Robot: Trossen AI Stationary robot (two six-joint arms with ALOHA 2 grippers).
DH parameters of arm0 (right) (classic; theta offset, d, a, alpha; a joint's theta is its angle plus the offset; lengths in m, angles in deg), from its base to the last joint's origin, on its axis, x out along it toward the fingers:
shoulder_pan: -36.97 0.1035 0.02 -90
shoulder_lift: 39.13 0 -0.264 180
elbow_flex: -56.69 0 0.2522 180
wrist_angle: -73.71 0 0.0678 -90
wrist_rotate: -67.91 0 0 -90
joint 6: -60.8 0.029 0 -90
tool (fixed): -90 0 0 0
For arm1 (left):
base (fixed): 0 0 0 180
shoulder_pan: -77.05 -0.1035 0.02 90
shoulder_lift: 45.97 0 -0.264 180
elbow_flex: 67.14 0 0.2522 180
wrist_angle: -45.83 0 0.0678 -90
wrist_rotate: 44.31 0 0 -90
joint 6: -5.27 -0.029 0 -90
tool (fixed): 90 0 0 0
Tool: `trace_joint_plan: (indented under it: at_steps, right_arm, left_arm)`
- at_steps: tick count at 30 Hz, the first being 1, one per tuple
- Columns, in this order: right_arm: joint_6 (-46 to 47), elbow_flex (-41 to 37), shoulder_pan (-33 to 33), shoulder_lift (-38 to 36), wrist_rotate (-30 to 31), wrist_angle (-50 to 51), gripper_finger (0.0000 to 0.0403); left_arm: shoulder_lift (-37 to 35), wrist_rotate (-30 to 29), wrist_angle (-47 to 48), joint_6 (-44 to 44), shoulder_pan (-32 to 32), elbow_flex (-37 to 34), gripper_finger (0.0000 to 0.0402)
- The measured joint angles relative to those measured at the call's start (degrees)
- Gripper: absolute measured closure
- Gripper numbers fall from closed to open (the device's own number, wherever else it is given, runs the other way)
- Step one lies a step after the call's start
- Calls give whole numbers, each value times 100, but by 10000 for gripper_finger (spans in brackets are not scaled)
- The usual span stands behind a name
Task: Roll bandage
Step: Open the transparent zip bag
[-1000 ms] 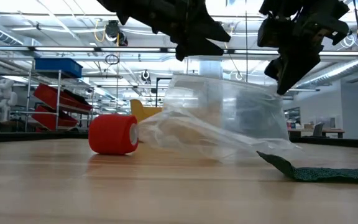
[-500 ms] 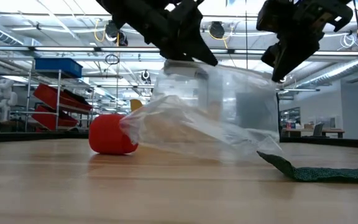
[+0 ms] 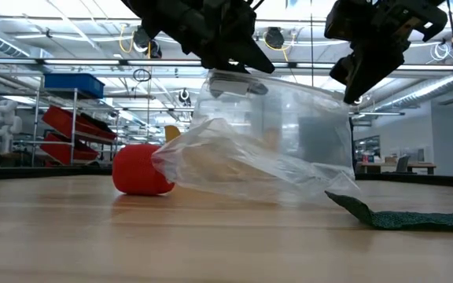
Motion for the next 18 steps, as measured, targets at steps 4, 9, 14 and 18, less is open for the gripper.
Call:
trace_joint_plan:
  at_steps: [4, 9, 14, 18]
  right_arm:
    - [-13, 0, 0, 0, 118, 0, 403]
    - [-13, 0, 0, 0, 162, 0, 403]
    - [-13, 0, 0, 0, 157, 8, 403]
    - [151, 0, 0, 0, 146, -11, 403]
  left_arm:
    - [0, -71, -13, 2, -6, 0, 231]
    - [0, -151, -17, -5, 16, 0, 313]
    - [0, -317, -60, 1, 94, 0, 391]
    - [0, -526, -61, -7, 223, 0, 392]
